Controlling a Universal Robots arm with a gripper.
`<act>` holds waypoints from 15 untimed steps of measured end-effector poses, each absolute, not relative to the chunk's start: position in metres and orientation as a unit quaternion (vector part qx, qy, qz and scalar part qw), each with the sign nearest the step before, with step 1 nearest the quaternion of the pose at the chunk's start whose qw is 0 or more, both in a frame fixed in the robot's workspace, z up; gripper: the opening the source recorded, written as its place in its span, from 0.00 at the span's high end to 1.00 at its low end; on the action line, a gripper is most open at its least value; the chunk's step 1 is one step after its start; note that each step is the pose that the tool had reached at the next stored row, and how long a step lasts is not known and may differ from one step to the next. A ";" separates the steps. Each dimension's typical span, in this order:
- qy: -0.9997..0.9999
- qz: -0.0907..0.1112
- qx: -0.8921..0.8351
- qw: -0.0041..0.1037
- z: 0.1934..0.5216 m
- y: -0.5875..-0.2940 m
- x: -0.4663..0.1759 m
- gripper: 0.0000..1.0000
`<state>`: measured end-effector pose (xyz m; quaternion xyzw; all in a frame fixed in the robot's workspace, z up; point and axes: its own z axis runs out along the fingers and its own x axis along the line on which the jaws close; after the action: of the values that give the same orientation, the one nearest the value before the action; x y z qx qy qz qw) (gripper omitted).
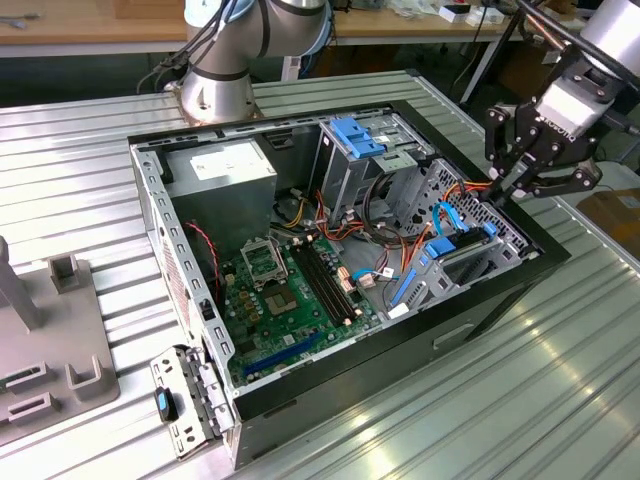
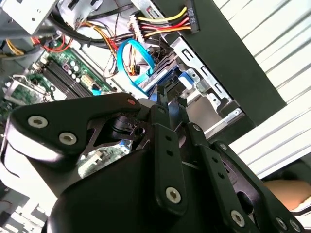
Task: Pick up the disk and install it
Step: 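Insert the second disk wire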
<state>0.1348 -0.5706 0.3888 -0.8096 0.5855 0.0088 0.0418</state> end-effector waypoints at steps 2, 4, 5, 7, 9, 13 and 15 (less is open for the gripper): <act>0.566 0.010 -0.823 0.042 0.389 -0.571 0.135 0.76; 0.547 0.011 -0.836 0.041 0.389 -0.571 0.135 0.76; 0.532 0.011 -0.846 0.041 0.388 -0.571 0.136 0.76; 0.513 0.012 -0.858 0.041 0.388 -0.571 0.136 0.76; 0.494 0.013 -0.869 0.041 0.388 -0.571 0.137 0.76; 0.459 0.015 -0.887 0.040 0.388 -0.571 0.139 0.76; 0.453 0.015 -0.891 0.040 0.388 -0.571 0.143 0.76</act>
<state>0.1427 -0.5706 0.3876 -0.8906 0.4527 0.0151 0.0399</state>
